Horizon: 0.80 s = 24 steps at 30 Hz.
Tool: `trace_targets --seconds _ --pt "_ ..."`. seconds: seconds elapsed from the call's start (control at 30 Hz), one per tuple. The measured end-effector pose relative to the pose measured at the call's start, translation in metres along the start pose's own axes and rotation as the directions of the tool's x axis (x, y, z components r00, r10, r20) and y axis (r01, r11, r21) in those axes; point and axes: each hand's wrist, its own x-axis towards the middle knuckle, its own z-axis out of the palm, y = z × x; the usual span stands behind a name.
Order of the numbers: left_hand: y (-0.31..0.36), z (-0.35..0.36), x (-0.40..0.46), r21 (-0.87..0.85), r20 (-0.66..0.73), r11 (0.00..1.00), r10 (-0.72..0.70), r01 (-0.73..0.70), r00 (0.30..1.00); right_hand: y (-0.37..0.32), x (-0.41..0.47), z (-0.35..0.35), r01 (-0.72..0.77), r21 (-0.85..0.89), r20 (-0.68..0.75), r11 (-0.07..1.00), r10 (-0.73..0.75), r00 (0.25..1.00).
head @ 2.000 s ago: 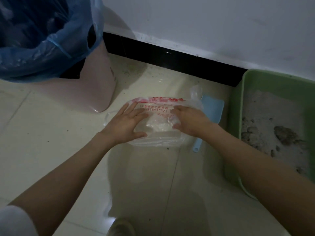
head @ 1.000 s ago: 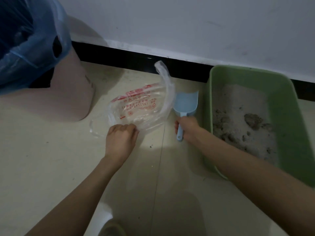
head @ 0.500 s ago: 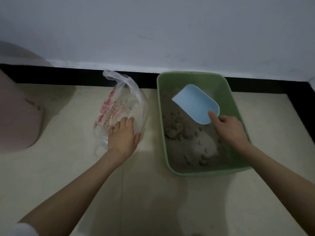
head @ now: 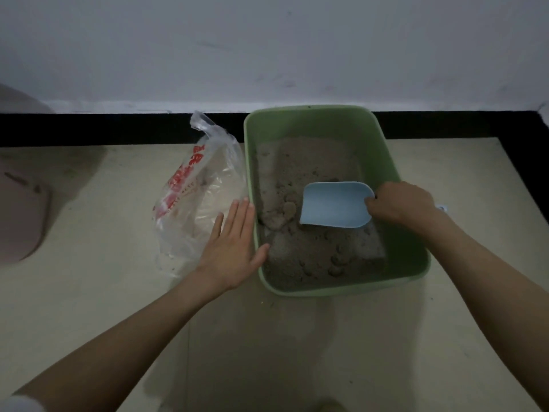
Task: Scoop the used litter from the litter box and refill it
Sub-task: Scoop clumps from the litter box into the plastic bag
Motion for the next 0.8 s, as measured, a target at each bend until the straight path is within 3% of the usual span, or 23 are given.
trace_targets --seconds 0.13,0.27,0.47,0.63,0.8 --pt "0.003 0.000 -0.001 -0.016 -0.015 1.000 -0.015 0.014 1.000 -0.021 0.009 -0.005 0.032 -0.065 -0.032 0.997 -0.034 0.999" --pt "0.003 -0.001 -0.001 -0.002 -0.014 1.000 -0.025 0.025 1.000 -0.041 0.020 -0.017 0.038 -0.252 -0.097 0.967 -0.064 0.993" --pt "0.004 0.000 -0.001 -0.011 -0.014 0.999 -0.030 0.030 0.999 -0.070 0.028 -0.023 0.175 -0.403 -0.093 0.898 -0.231 0.969" --pt "0.005 0.000 -0.001 -0.012 -0.020 0.999 -0.032 0.032 0.999 -0.072 0.028 -0.007 0.329 -0.370 -0.056 0.869 -0.374 0.926" --pt "0.003 0.000 0.000 -0.026 -0.005 0.999 -0.020 0.020 1.000 -0.059 0.031 0.013 0.332 -0.203 -0.081 0.921 -0.354 0.932"
